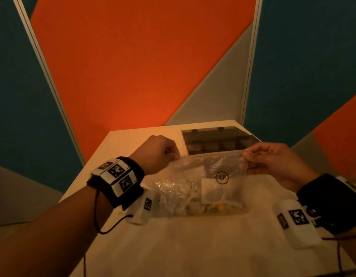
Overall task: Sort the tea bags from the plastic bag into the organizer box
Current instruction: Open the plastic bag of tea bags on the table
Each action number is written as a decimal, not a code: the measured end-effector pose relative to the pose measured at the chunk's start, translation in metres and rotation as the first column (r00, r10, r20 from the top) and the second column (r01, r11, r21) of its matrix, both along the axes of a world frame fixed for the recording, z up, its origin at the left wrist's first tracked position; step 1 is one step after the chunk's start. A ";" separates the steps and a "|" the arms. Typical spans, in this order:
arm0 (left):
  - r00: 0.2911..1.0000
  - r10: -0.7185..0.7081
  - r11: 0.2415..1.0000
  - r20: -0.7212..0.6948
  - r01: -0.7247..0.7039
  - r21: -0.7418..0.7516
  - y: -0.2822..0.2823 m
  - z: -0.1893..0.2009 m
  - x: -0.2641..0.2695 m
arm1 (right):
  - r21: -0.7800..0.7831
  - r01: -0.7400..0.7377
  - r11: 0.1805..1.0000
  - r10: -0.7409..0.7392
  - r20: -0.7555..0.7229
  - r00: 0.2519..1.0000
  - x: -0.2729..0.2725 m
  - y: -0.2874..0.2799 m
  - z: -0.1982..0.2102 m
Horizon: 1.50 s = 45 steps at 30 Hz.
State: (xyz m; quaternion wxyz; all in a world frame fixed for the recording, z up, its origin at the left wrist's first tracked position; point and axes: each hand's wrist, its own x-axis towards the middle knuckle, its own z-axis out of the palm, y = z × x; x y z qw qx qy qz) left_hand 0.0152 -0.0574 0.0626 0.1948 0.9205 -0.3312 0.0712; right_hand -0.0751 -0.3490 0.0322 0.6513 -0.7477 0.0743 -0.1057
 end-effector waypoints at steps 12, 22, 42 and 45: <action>0.976 0.211 0.977 0.059 -0.212 0.022 0.099 -0.010 0.012 | -0.018 0.052 0.999 -0.053 -0.048 0.997 -0.003 -0.039 -0.009; 0.995 0.086 0.991 0.045 -0.081 -0.103 0.073 0.009 -0.013 | -0.066 -0.096 0.993 0.098 0.033 0.995 -0.012 -0.048 -0.001; 1.000 0.000 0.968 0.003 0.000 0.251 -0.023 -0.013 -0.069 | -0.704 -0.552 0.447 0.276 -0.478 0.834 0.018 0.036 0.072; 0.998 0.066 0.976 -0.018 -0.061 0.207 -0.005 -0.005 -0.073 | -0.827 -0.533 0.178 0.317 -0.465 0.826 0.044 0.074 0.071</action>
